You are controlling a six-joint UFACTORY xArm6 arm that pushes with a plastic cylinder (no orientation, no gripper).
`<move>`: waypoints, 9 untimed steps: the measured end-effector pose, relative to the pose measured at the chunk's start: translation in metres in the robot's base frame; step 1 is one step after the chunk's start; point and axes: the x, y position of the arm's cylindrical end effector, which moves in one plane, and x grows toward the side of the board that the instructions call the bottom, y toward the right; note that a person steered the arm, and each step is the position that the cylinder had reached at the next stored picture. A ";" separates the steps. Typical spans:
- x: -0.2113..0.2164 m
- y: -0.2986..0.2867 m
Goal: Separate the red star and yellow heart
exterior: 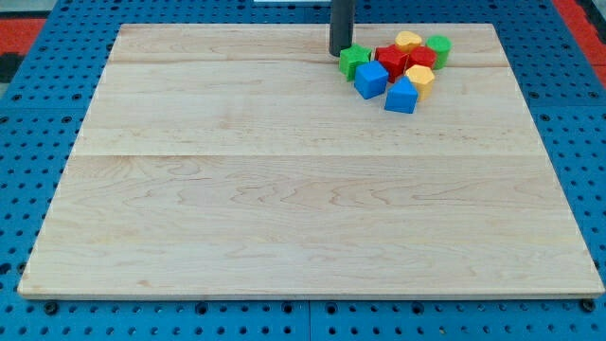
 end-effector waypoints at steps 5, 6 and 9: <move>-0.059 0.078; -0.052 0.117; 0.070 0.085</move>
